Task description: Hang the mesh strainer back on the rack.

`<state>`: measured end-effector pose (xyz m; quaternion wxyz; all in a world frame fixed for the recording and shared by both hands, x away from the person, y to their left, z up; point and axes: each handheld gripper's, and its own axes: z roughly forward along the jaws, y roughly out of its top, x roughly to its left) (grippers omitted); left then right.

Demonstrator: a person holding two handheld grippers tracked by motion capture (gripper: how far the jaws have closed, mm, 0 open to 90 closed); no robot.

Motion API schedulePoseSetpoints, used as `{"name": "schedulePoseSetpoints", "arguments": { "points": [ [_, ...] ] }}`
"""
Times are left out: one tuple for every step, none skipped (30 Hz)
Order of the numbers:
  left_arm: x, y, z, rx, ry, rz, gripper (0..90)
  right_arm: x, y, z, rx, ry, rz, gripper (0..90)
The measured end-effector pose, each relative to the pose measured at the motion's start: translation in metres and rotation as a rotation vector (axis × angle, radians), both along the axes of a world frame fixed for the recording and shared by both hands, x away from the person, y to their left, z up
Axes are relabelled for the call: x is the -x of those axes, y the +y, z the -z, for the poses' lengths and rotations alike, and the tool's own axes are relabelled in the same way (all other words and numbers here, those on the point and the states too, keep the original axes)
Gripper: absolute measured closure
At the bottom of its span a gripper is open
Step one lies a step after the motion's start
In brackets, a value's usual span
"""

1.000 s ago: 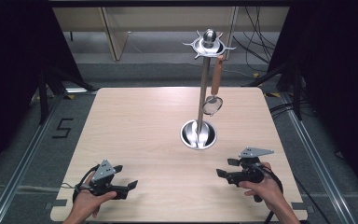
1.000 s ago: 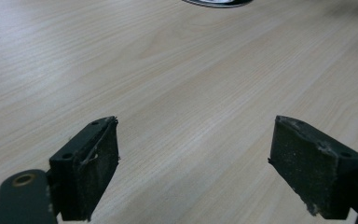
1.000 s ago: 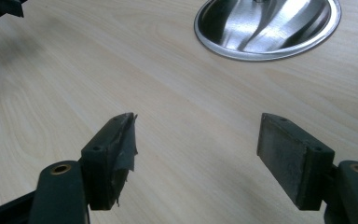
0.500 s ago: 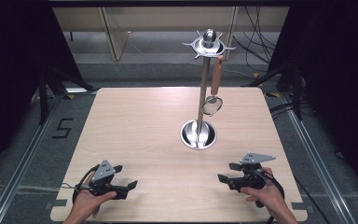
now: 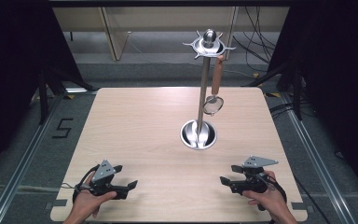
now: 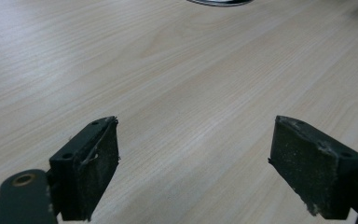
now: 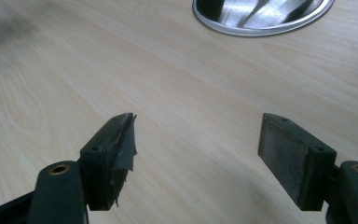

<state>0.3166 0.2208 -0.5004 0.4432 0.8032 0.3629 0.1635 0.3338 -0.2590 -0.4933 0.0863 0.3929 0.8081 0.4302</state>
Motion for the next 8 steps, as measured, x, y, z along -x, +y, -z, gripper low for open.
{"name": "schedulePoseSetpoints", "arguments": {
  "points": [
    [-0.0006,0.0008,-0.0003,-0.013,-0.005,0.005,14.8,0.0003,0.0002,0.0003,0.000,0.001,-0.003,28.4],
    [-0.0006,0.0007,-0.0002,-0.012,-0.005,0.005,14.8,0.0002,0.0006,0.0006,-0.006,0.015,-0.011,28.4],
    [-0.0006,0.0008,-0.0003,-0.013,-0.006,0.006,14.8,0.0002,0.0008,0.0005,-0.004,0.017,-0.010,28.3],
    [-0.0005,0.0009,-0.0003,-0.013,-0.005,0.006,14.8,0.0002,0.0009,0.0005,0.000,0.018,-0.006,28.4],
    [-0.0005,0.0009,-0.0002,-0.014,-0.006,0.006,14.8,0.0002,0.0009,0.0004,-0.002,0.018,-0.004,28.4],
    [0.0002,0.0000,0.0001,-0.001,0.001,-0.001,14.8,0.0004,0.0011,0.0003,0.004,0.017,0.000,28.4],
    [0.0002,0.0000,0.0001,0.001,0.001,-0.002,14.8,0.0013,0.0019,0.0000,0.001,0.028,0.007,28.4],
    [0.0002,0.0001,0.0000,0.000,0.000,-0.002,14.8,-0.0003,0.0012,0.0008,0.008,0.009,-0.005,28.4]
  ]
}}
